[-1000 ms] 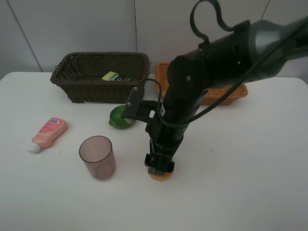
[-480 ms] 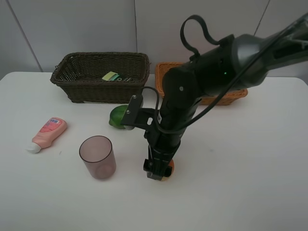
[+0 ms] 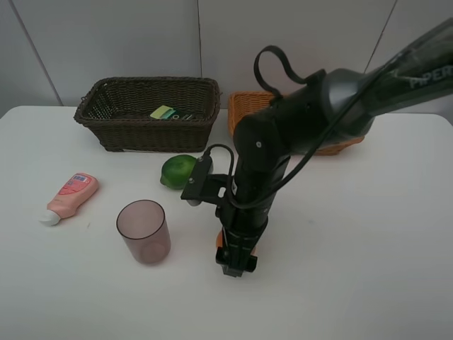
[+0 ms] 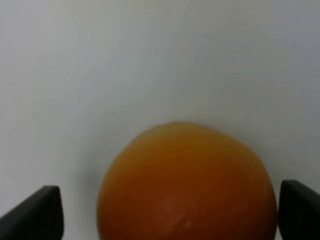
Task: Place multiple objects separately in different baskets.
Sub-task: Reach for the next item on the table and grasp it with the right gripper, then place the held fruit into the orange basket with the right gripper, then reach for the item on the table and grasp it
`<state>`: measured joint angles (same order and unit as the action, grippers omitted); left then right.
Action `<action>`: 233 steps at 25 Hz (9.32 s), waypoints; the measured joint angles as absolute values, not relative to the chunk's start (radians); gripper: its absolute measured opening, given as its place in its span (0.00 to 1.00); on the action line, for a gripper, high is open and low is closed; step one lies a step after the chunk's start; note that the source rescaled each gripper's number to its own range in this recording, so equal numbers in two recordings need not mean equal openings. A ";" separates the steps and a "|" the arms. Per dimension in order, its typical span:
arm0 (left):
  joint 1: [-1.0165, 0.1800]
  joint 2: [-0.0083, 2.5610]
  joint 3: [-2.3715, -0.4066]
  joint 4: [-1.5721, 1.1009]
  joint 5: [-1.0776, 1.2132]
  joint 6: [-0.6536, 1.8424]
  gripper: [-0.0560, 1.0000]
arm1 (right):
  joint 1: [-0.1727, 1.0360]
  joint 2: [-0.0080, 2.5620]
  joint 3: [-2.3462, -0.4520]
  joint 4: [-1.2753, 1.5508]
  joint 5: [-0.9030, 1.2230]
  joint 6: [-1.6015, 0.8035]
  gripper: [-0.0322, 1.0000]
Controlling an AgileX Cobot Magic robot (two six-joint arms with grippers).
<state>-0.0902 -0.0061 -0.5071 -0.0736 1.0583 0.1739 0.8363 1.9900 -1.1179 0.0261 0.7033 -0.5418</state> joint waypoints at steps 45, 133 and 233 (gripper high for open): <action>-0.090 -0.006 -0.507 -0.074 1.058 0.174 1.00 | 0.835 1.959 -1.140 -0.013 0.746 -0.493 0.42; -0.090 -0.006 -0.507 -0.074 1.058 0.174 1.00 | 0.197 1.523 -1.458 -0.061 1.100 0.194 1.00; -0.090 -0.006 -0.507 -0.021 1.058 0.218 1.00 | -0.004 -0.003 -0.525 -0.078 1.060 0.060 1.00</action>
<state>-0.0902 -0.0061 -0.5071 -0.0209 1.0583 0.2176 -0.0045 -0.0033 -0.5252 -0.0776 1.0605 0.0600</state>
